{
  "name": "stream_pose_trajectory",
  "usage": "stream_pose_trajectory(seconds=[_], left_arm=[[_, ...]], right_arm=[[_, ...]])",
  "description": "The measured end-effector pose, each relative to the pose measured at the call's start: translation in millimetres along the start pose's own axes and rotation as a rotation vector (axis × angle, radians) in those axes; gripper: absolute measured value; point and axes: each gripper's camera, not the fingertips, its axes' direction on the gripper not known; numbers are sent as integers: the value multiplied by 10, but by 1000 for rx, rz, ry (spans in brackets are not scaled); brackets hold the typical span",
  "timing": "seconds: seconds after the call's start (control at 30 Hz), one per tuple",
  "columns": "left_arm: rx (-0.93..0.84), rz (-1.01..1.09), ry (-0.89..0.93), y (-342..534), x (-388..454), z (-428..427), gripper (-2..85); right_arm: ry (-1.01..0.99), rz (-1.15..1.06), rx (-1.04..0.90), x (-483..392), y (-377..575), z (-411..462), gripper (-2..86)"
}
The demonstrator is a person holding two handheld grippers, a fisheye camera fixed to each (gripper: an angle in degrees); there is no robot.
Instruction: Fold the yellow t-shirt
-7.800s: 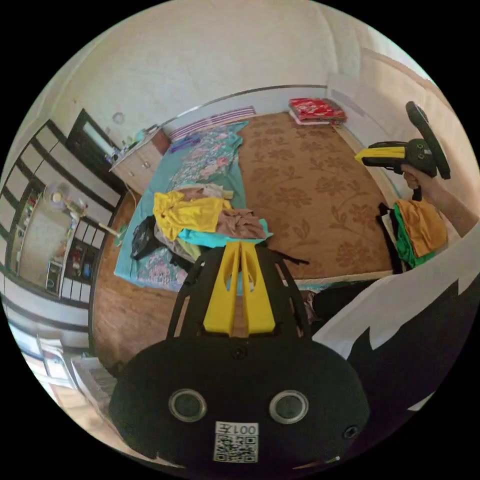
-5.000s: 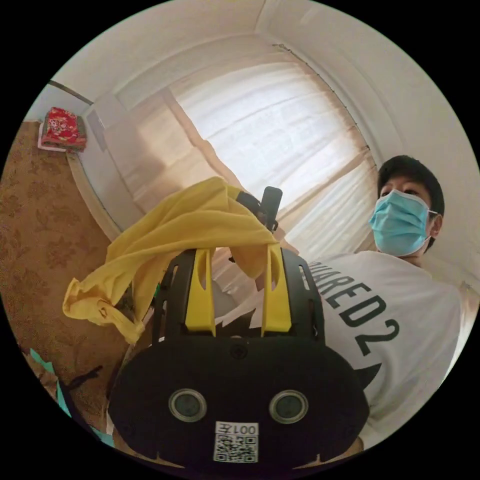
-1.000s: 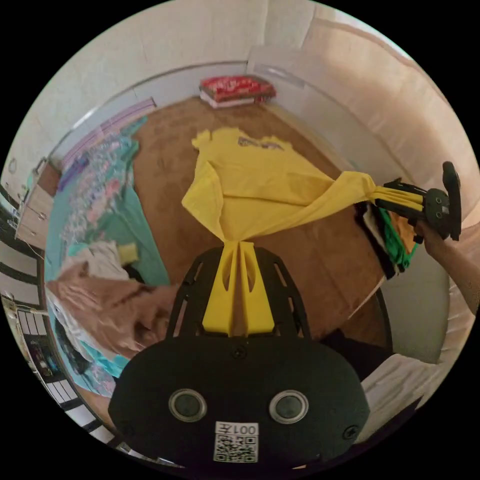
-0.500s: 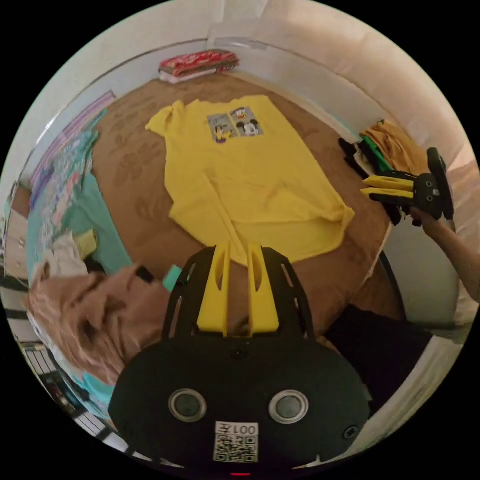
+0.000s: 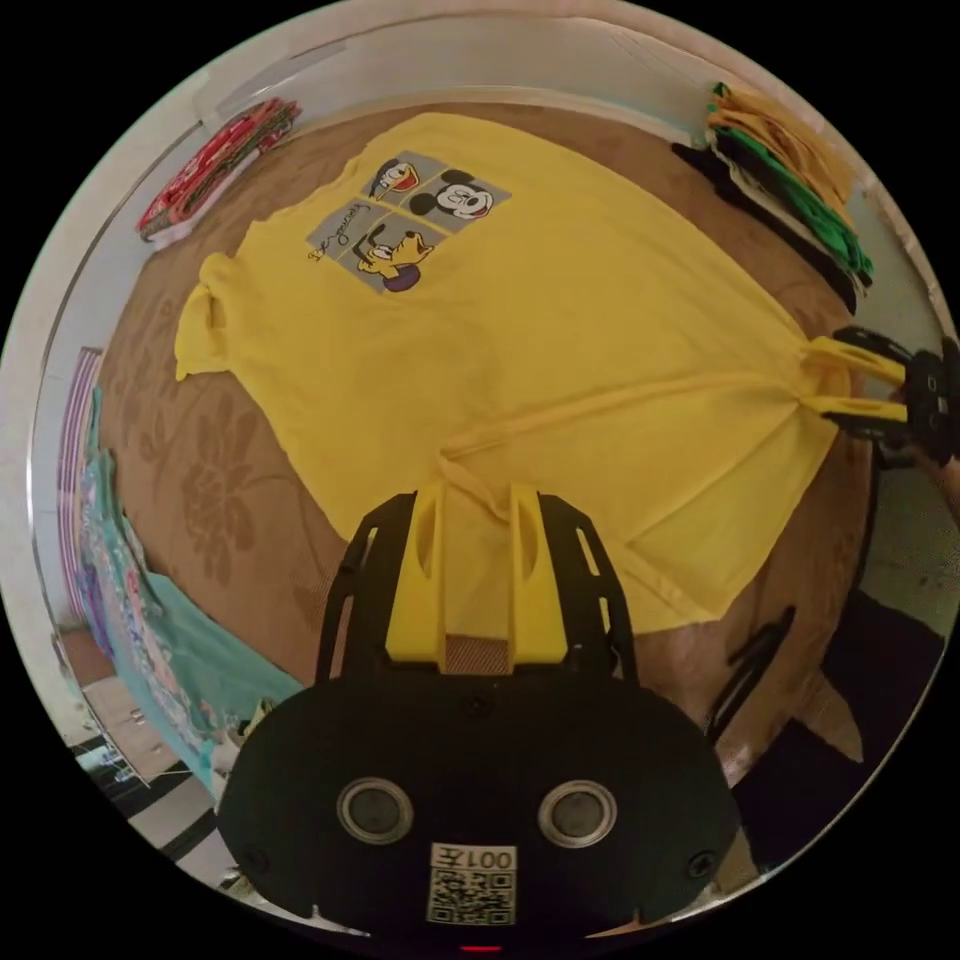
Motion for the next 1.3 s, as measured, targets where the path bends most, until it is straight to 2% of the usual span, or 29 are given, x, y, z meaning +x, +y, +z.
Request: stream_pose_trajectory(seconds=[0.17, 0.33, 0.5, 0.73, 0.87, 1.03, 1.13, 1.17, 1.3], left_arm=[[-70, 10, -13, 148, 4, 118, 32], [-103, -128, -25, 371, -100, 193, 8], [-76, -246, -64, 679, -79, 266, -8], [-21, -409, -123, 1278, 63, 20, -9], [1, -517, 10, 1630, 117, -120, -10], [94, -741, 245, 2244, 183, -194, -10], [85, -788, 246, 2405, 212, -99, -10], [104, -800, 237, 2407, 177, -98, -10], [436, -806, 189, 1953, -697, -303, -10]], right_arm=[[40, 12, -64, -71, 119, 225, 97], [29, 80, -85, -11, 190, 397, 110], [-70, 70, -97, -48, 264, 539, 42], [155, 5, -74, -265, 644, 404, 14], [264, 28, -106, -326, 862, 484, 15], [261, 64, -163, -246, 1077, 721, 16], [250, 88, -175, -186, 1135, 773, 12], [261, 84, -143, -127, 1083, 721, 11], [428, -93, 64, 377, 385, 432, 8]])
